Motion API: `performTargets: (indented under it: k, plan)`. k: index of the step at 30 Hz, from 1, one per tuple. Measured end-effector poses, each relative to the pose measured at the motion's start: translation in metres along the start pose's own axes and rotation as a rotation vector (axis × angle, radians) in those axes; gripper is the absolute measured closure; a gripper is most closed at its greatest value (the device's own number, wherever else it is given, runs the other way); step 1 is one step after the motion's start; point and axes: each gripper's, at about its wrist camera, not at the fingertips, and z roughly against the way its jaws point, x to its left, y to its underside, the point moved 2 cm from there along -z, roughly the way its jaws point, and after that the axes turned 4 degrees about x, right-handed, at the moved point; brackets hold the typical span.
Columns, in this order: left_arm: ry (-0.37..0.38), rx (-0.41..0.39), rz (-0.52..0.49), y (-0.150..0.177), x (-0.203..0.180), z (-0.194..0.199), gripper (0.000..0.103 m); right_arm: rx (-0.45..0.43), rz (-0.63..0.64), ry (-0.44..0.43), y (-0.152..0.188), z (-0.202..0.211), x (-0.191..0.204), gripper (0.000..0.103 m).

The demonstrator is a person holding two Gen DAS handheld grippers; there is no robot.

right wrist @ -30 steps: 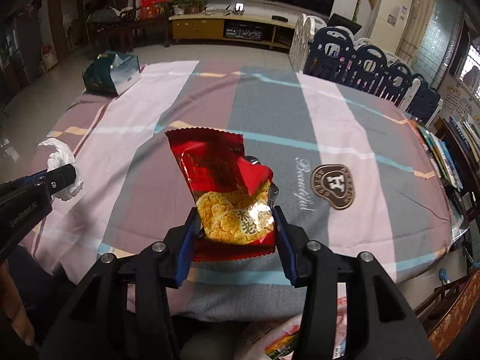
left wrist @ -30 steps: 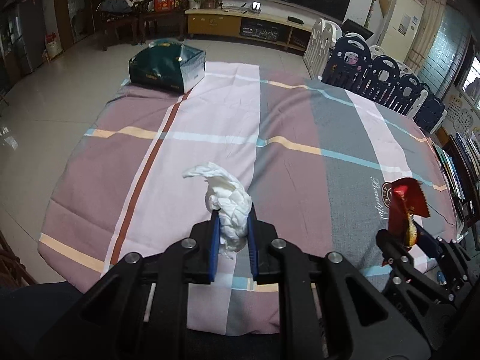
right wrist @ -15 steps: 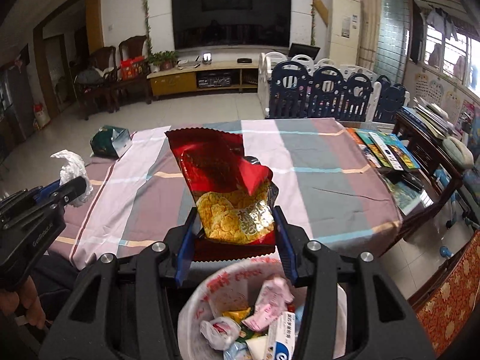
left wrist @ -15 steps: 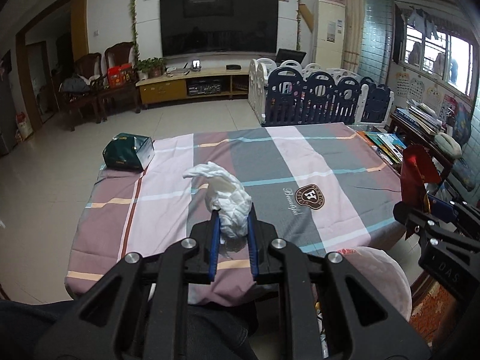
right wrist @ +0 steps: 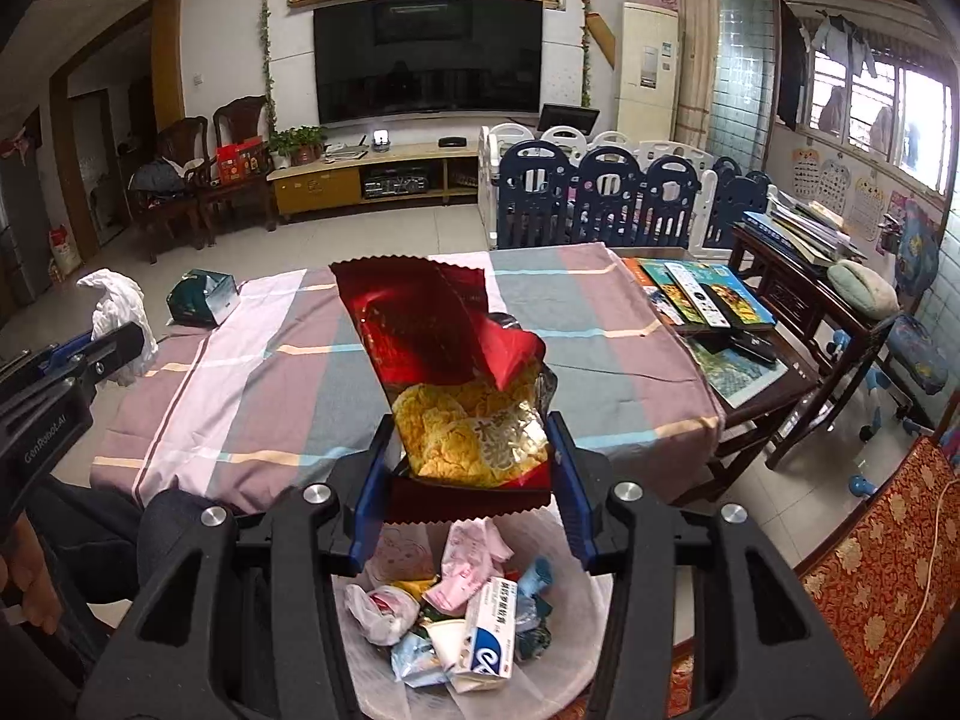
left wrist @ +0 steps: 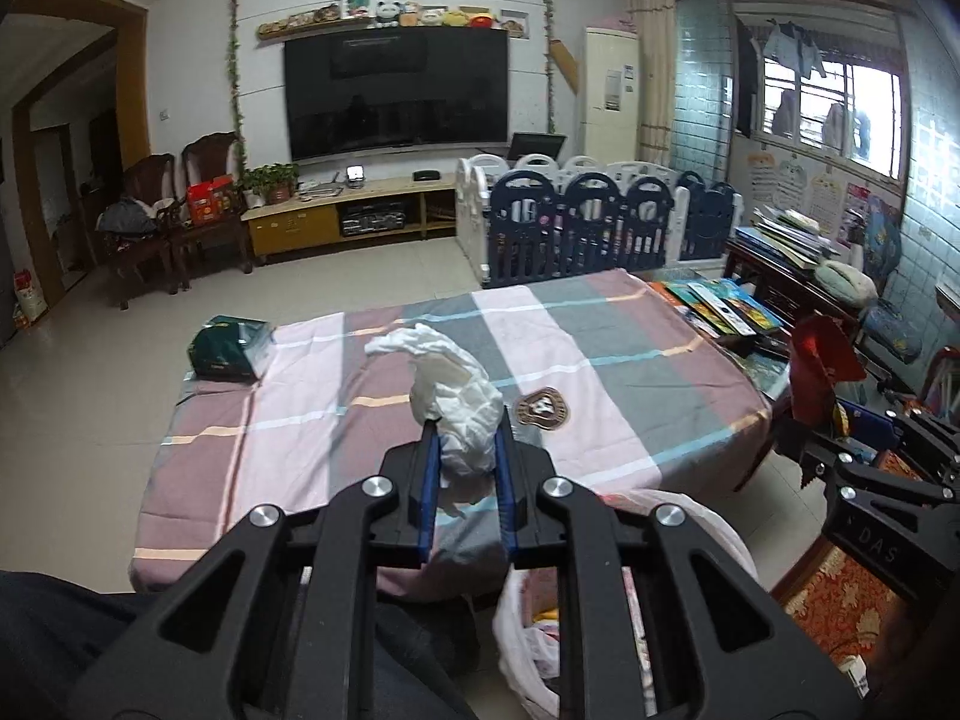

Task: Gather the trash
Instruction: 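Carry the tissue and wrapper over the wastebasket and open both grippers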

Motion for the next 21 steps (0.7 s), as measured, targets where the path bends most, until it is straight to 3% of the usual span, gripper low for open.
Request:
performTargets:
  k: [4, 7, 14, 16, 18, 21]
  plan:
    - [0.089, 0.071, -0.043, 0.013, -0.031, -0.017, 0.086, 0.028, -0.043, 0.021, 0.01, 0.001, -0.021, 0.054]
    - [0.175, 0.171, -0.07, 0.028, -0.052, -0.037, 0.086, 0.049, -0.067, 0.031, 0.018, -0.001, -0.033, 0.054]
    - [0.223, 0.301, -0.123, 0.058, -0.079, -0.073, 0.084, 0.071, -0.106, 0.022, 0.029, -0.006, -0.044, 0.054]
    - [0.226, 0.321, -0.135, 0.062, -0.082, -0.08, 0.078, 0.074, -0.104, 0.018, 0.031, -0.007, -0.043, 0.054]
    - [0.218, 0.329, -0.133, 0.063, -0.081, -0.083, 0.053, 0.079, -0.105, 0.015, 0.032, -0.008, -0.044, 0.054]
    - [0.189, 0.312, -0.111, 0.06, -0.073, -0.078, 0.034, 0.092, -0.102, 0.008, 0.034, -0.011, -0.043, 0.054]
